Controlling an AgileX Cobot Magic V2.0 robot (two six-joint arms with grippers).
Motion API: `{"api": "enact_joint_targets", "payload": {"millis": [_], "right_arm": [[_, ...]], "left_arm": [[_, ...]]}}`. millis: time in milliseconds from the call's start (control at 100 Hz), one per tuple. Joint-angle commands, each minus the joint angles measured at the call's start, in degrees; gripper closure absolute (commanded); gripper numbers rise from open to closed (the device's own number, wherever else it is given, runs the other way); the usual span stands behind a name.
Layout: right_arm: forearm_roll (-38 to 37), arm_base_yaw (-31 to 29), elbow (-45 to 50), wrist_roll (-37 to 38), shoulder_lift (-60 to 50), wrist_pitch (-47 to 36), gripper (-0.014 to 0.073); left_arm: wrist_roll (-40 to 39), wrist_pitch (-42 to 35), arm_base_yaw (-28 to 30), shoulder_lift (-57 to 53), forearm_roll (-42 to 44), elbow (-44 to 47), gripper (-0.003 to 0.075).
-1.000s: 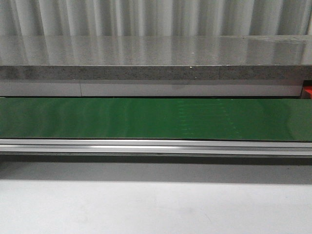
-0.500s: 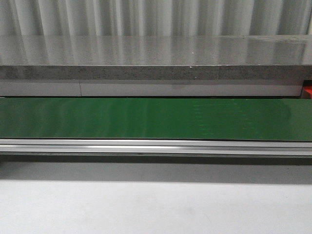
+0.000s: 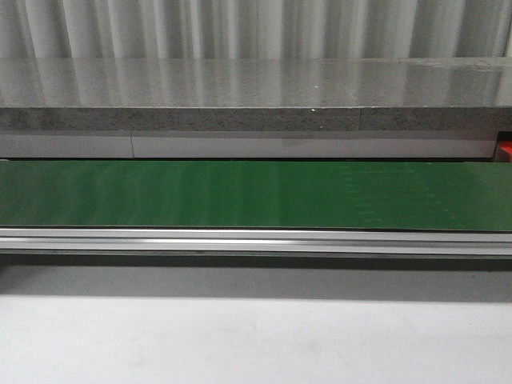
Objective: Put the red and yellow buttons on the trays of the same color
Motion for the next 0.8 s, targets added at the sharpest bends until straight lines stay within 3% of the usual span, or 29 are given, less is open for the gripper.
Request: {"api": "enact_joint_targets", "payload": {"millis": [0,90,280,370,790], "right_arm": [[-0.1,0.1,-1.6,-0.5,-0.1,-3.6,0.0662],[-0.1,0.1,-1.6,-0.5,-0.1,-3.6,0.0662],[-0.1,0.1,-1.6,-0.5,-0.1,-3.6,0.0662],[-0.1,0.1,-1.6,-0.5,-0.1,-3.6,0.0662],[-0.1,0.1,-1.6,-0.5,-0.1,-3.6,0.0662]], "left_arm": [[-0.6,-2.6,0.2,-2.7,-0.7,-1.8,0.0104],[-0.6,-2.4,0.2,-2.7,-0.7,-1.8,0.0203],[-0.5,0.3,0.2,-2.8,-0.7,-2.9,0.0605],[-0.4,2.1,0.0,-4.2,-0.7,-3.9,0.0737],[6.0,10.2,-6.0,-22.6,-0.7,-2.5,0.0741]]}}
